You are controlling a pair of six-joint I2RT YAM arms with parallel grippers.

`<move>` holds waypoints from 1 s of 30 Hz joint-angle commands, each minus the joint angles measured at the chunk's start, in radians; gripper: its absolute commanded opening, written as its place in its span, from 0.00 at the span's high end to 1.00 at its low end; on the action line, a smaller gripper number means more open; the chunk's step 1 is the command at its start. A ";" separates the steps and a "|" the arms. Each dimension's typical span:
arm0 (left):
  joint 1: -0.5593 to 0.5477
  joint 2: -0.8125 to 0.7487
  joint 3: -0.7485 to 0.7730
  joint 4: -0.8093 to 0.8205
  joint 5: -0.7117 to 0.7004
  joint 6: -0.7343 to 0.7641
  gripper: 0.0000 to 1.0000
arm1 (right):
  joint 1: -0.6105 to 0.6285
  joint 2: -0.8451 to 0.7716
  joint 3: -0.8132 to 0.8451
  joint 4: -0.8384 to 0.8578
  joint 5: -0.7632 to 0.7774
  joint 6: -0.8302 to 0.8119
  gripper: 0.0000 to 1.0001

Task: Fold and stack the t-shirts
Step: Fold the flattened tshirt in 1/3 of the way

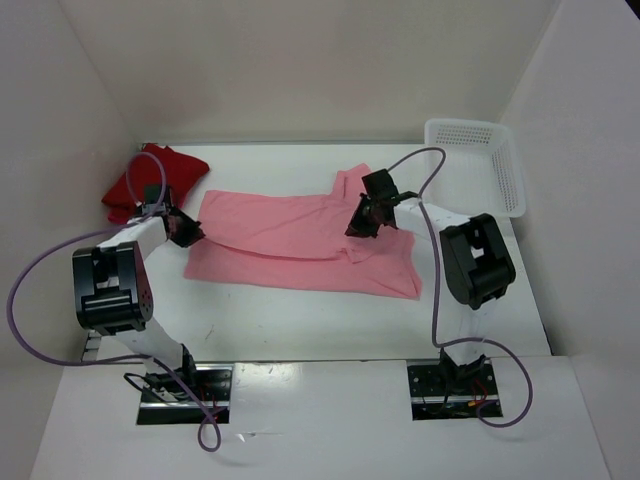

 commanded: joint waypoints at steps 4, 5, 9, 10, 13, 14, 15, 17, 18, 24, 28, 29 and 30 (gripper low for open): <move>0.003 0.032 0.044 0.052 0.019 -0.065 0.83 | 0.021 -0.153 -0.048 -0.030 0.032 -0.025 0.85; 0.003 0.042 0.044 0.061 0.019 -0.065 0.78 | 0.021 -0.173 -0.070 -0.030 0.032 -0.025 0.85; 0.003 0.051 0.064 0.070 0.019 -0.077 0.56 | 0.021 -0.244 -0.221 -0.014 -0.001 -0.013 0.85; 0.003 0.052 0.079 0.056 0.003 -0.077 0.50 | 0.021 -0.253 -0.243 -0.003 -0.001 -0.012 0.84; 0.003 0.036 0.070 0.019 -0.027 -0.051 0.35 | 0.021 -0.264 -0.277 -0.003 -0.001 -0.012 0.80; 0.012 -0.002 0.053 0.019 -0.036 -0.051 0.32 | 0.021 -0.264 -0.277 -0.003 -0.001 -0.012 0.79; 0.022 -0.025 0.035 0.019 -0.037 -0.051 0.32 | 0.021 -0.264 -0.277 -0.003 0.008 -0.012 0.77; 0.022 -0.098 -0.016 0.019 -0.037 -0.051 0.31 | 0.021 -0.264 -0.277 -0.003 0.017 -0.012 0.76; 0.013 -0.123 -0.037 0.019 -0.024 -0.051 0.31 | 0.021 -0.242 -0.268 -0.003 0.028 -0.012 0.75; -0.018 -0.245 -0.203 0.019 0.014 -0.060 0.32 | 0.021 -0.186 -0.249 0.019 0.019 -0.022 0.68; -0.018 -0.245 -0.239 0.048 0.048 -0.060 0.36 | 0.021 -0.135 -0.213 0.028 0.019 -0.031 0.66; -0.018 -0.223 -0.239 0.049 0.048 -0.060 0.36 | 0.021 -0.123 -0.199 0.028 0.010 -0.031 0.66; -0.018 -0.223 -0.239 0.039 0.048 -0.050 0.38 | 0.021 -0.123 -0.190 0.028 0.009 -0.031 0.64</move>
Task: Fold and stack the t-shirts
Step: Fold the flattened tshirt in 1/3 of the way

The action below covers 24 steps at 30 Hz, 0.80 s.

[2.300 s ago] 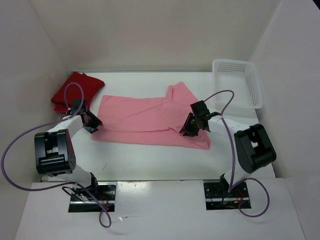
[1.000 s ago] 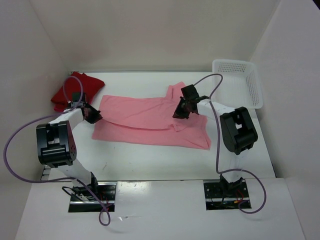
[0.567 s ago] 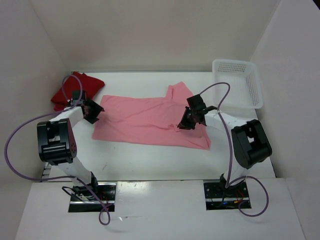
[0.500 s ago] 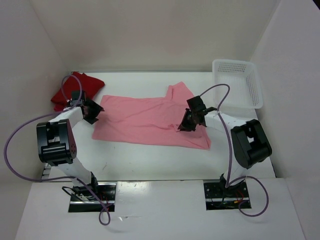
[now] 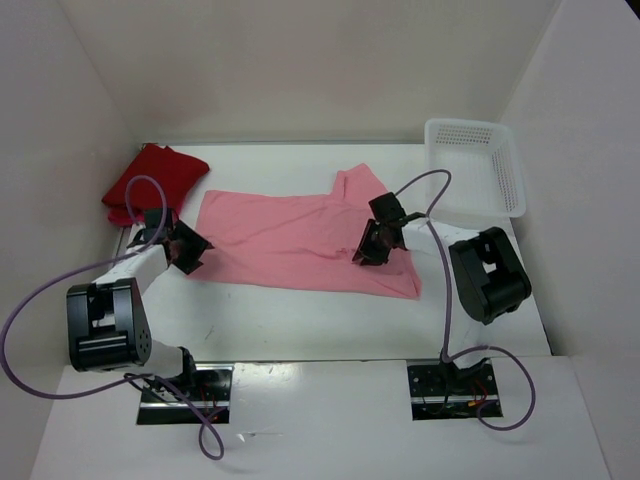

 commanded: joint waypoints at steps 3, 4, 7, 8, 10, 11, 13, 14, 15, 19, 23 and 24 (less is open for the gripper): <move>0.013 0.020 -0.020 0.015 0.003 0.010 0.39 | 0.011 0.039 0.081 0.047 0.004 -0.016 0.60; 0.013 0.030 -0.031 0.015 0.003 0.010 0.39 | 0.011 0.048 0.091 0.047 0.004 -0.016 0.60; 0.051 0.043 -0.051 0.003 -0.019 0.021 0.39 | 0.011 0.088 0.128 0.047 0.004 -0.016 0.65; 0.051 0.056 -0.051 -0.013 -0.029 0.034 0.39 | 0.011 0.099 0.137 0.057 0.004 -0.016 0.67; 0.074 0.056 -0.051 -0.023 -0.029 0.044 0.40 | 0.011 0.111 0.151 0.070 0.004 -0.016 0.77; 0.074 0.044 -0.051 -0.023 -0.029 0.044 0.40 | 0.011 0.122 0.164 0.079 0.004 -0.016 0.80; 0.085 0.030 -0.042 -0.051 -0.049 0.044 0.40 | 0.011 0.134 0.197 0.079 0.004 -0.016 0.84; 0.085 0.016 -0.042 -0.051 -0.049 0.053 0.40 | 0.011 0.146 0.209 0.079 0.004 -0.007 0.84; 0.085 0.016 -0.042 -0.063 -0.058 0.053 0.40 | 0.011 0.146 0.238 0.079 0.004 -0.007 0.84; 0.096 -0.027 -0.017 -0.100 -0.035 0.064 0.40 | 0.011 0.241 0.371 0.073 0.004 -0.007 0.84; 0.096 -0.059 0.043 -0.137 0.016 0.074 0.43 | 0.011 0.324 0.535 0.013 -0.021 -0.007 0.80; 0.081 -0.072 0.064 -0.137 0.025 0.074 0.44 | 0.011 0.312 0.545 -0.001 -0.021 -0.016 0.78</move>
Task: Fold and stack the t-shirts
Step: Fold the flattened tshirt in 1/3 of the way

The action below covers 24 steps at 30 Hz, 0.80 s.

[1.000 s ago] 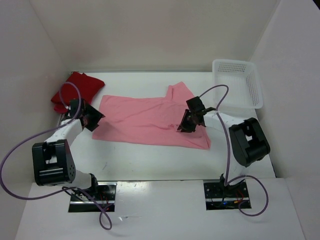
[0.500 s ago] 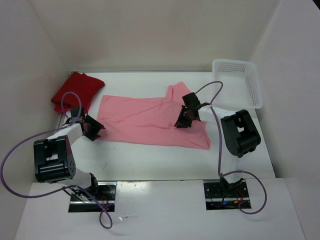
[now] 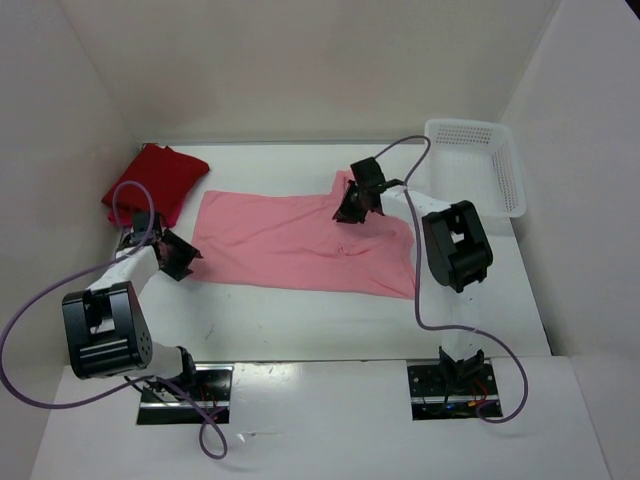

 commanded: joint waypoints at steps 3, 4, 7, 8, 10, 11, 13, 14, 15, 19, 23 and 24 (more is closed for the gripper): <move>-0.078 -0.051 0.097 -0.026 0.047 0.059 0.51 | 0.020 -0.142 0.018 -0.056 0.060 -0.045 0.75; -0.104 -0.051 0.121 -0.016 0.047 0.070 0.61 | 0.020 -0.184 -0.019 -0.056 0.075 -0.055 0.76; -0.217 -0.051 0.158 0.016 -0.028 0.079 0.79 | 0.020 -0.326 -0.195 -0.031 0.098 -0.041 1.00; -0.247 -0.051 0.184 0.025 -0.037 0.079 0.87 | 0.020 -0.354 -0.284 -0.021 0.098 -0.020 1.00; -0.339 -0.014 0.216 0.034 -0.059 0.079 0.90 | 0.020 -0.405 -0.350 -0.008 0.098 -0.010 1.00; -0.368 0.001 0.229 0.051 -0.059 0.079 0.90 | 0.020 -0.405 -0.389 -0.008 0.098 0.000 1.00; -0.450 0.049 0.250 0.071 -0.050 0.079 0.90 | 0.020 -0.416 -0.414 -0.008 0.107 0.001 1.00; -0.475 0.063 0.250 0.086 -0.037 0.063 0.90 | 0.020 -0.428 -0.435 -0.008 0.108 0.011 1.00; -0.494 0.077 0.250 0.097 -0.028 0.052 0.90 | 0.020 -0.428 -0.444 -0.008 0.108 0.011 1.00; -0.518 0.109 0.172 0.151 -0.011 0.026 0.86 | 0.020 -0.411 -0.467 -0.008 0.106 0.020 1.00; -0.473 0.109 0.118 0.151 -0.011 0.039 0.85 | 0.009 -0.373 -0.467 0.004 0.120 0.020 1.00; -0.472 0.109 0.106 0.151 -0.022 0.050 0.84 | 0.009 -0.350 -0.467 0.004 0.120 0.020 1.00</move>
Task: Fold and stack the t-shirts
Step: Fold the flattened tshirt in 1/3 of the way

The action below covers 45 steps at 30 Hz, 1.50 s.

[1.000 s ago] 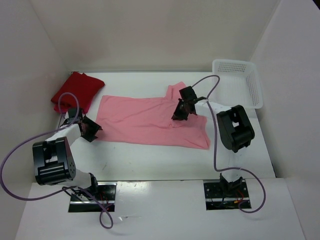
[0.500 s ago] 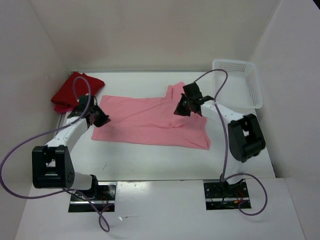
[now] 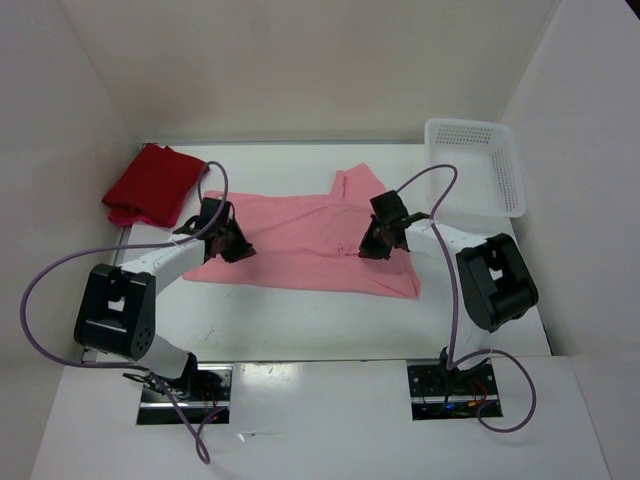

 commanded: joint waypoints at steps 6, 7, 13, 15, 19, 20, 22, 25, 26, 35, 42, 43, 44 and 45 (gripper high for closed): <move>0.100 0.019 -0.095 0.049 0.022 0.000 0.81 | -0.010 0.134 0.085 0.038 0.042 0.002 1.00; 0.111 0.019 -0.095 0.049 0.022 0.000 0.81 | -0.010 0.159 0.094 0.038 0.042 -0.007 1.00; 0.163 -0.001 -0.141 0.018 -0.005 0.000 0.81 | -0.042 0.206 0.190 0.058 0.052 -0.017 1.00; 0.177 -0.001 -0.152 0.018 -0.005 -0.009 0.81 | -0.042 0.236 0.247 0.048 0.067 -0.030 1.00; 0.186 -0.032 -0.152 0.000 -0.016 -0.009 0.80 | -0.062 0.311 0.367 0.019 0.067 -0.054 1.00; 0.195 -0.032 -0.152 0.000 -0.016 -0.009 0.80 | -0.062 0.320 0.400 0.019 0.067 -0.064 1.00; 0.195 -0.061 -0.152 -0.011 -0.016 -0.009 0.80 | -0.062 0.355 0.436 0.019 0.067 -0.073 1.00; 0.195 -0.122 -0.126 -0.033 -0.016 -0.009 0.80 | -0.062 0.351 0.497 -0.031 0.035 -0.084 1.00; 0.195 -0.142 -0.117 -0.033 -0.016 -0.009 0.80 | -0.062 0.322 0.459 -0.031 0.035 -0.084 1.00; 0.195 -0.046 -0.105 0.015 0.062 0.001 0.77 | -0.018 0.013 0.045 0.062 -0.023 0.035 0.99; 0.249 0.031 -0.167 0.001 0.108 -0.049 0.78 | 0.030 0.035 -0.102 0.104 -0.042 0.097 0.99; 0.270 0.014 -0.211 -0.008 0.128 -0.060 0.78 | 0.030 0.035 -0.139 0.104 -0.042 0.106 0.99; 0.292 0.004 -0.233 -0.008 0.180 -0.069 0.78 | 0.030 0.035 -0.159 0.114 -0.042 0.106 0.99; 0.338 -0.006 -0.250 -0.031 0.197 -0.069 0.78 | 0.030 0.007 -0.180 0.114 -0.042 0.120 0.99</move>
